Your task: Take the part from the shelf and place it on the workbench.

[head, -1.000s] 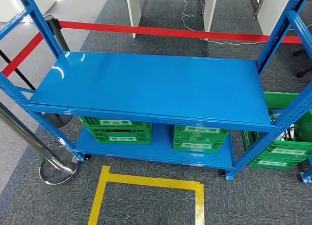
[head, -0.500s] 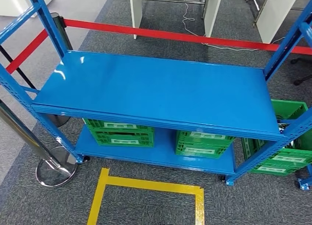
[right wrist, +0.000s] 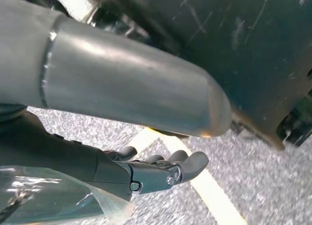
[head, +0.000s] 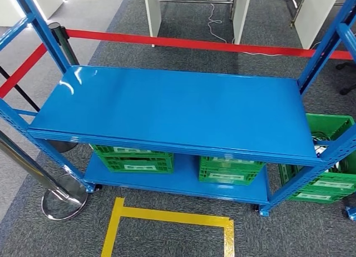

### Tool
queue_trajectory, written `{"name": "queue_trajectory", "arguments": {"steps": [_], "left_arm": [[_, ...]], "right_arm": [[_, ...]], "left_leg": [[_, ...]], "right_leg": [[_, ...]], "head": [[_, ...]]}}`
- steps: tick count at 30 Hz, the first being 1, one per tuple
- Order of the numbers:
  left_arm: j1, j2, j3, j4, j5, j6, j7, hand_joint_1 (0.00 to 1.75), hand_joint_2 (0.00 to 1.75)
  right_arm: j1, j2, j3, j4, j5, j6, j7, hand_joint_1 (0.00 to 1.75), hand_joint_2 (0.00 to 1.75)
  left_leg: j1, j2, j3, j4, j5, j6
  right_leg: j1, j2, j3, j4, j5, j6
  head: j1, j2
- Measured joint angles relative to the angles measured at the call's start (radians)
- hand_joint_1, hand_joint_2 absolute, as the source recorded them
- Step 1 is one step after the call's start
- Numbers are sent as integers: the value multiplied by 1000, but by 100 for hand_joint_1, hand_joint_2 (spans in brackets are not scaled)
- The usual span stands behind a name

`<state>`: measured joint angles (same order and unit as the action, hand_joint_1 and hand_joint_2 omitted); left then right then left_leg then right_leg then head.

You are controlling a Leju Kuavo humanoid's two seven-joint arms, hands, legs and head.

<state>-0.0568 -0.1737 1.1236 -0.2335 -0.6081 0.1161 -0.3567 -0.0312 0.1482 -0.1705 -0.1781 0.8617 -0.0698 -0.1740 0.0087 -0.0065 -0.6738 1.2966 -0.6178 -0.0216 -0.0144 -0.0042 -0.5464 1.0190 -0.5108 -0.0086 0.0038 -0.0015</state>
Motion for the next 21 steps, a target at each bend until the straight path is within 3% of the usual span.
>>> {"name": "queue_trajectory", "arguments": {"steps": [1,2,3,5,6,10,12,14,15,16,17,19,21], "left_arm": [[1,0,1,0,0,0,0,0,0],[1,0,2,0,0,0,0,0,0],[2,0,3,0,0,0,0,0,0],[0,0,5,0,0,0,0,0,0],[-1,-1,5,0,-1,0,0,0,0],[3,-3,7,0,-1,0,1,0,0],[2,-3,7,0,0,0,1,0,0],[1,-3,8,0,0,-2,1,0,0],[1,-4,8,0,0,-3,1,0,0],[1,-4,8,0,0,-4,1,0,0],[1,-4,8,0,0,-5,0,0,0],[2,-4,9,0,0,-8,0,0,0],[1,-4,9,0,0,-10,0,0,0]], "right_arm": [[1,-1,0,0,0,2,-1,0,0],[2,-1,0,0,0,4,-3,0,0],[2,-1,0,0,0,5,-5,0,0],[2,-1,0,0,0,6,-8,0,0],[1,-1,0,0,0,6,-9,0,0],[-1,-2,0,0,-2,5,-8,0,0],[-1,-3,0,0,-4,3,-7,0,0],[0,-3,0,0,-7,1,-4,0,0],[1,-3,0,0,-8,1,-2,0,0],[1,-3,0,0,-9,1,-1,0,0],[2,-3,0,0,-10,1,0,0,0],[2,-4,-1,0,-12,1,0,0,0],[1,-4,-4,0,-14,1,0,0,0]], "left_leg": [[3,0,-7,-2,19,-1],[5,0,6,-43,57,-1],[6,1,31,-109,101,0],[3,3,77,-223,148,8],[1,3,88,-251,150,12],[0,2,100,-271,139,34],[3,3,106,-277,138,46],[1,3,108,-277,133,54],[0,3,111,-277,130,56],[0,3,115,-277,127,56],[0,2,121,-277,122,55],[0,1,136,-276,110,48],[-5,0,144,-272,99,37]], "right_leg": [[0,1,5,0,-4,1],[0,2,11,0,-8,3],[0,2,17,0,-12,5],[2,3,22,1,-22,16],[4,2,21,1,-25,22],[2,1,17,9,-41,45],[1,2,-24,92,-87,53],[1,3,-100,224,-141,56],[1,3,-130,267,-147,57],[1,3,-143,277,-132,57],[1,3,-137,248,-98,57],[-1,2,-86,123,-17,55],[-1,4,-43,36,15,49]], "head": [[0,0],[0,0],[0,0],[-1,0],[0,0],[2,0],[5,0],[6,0],[6,0],[6,0],[6,0],[6,0],[5,0]]}}
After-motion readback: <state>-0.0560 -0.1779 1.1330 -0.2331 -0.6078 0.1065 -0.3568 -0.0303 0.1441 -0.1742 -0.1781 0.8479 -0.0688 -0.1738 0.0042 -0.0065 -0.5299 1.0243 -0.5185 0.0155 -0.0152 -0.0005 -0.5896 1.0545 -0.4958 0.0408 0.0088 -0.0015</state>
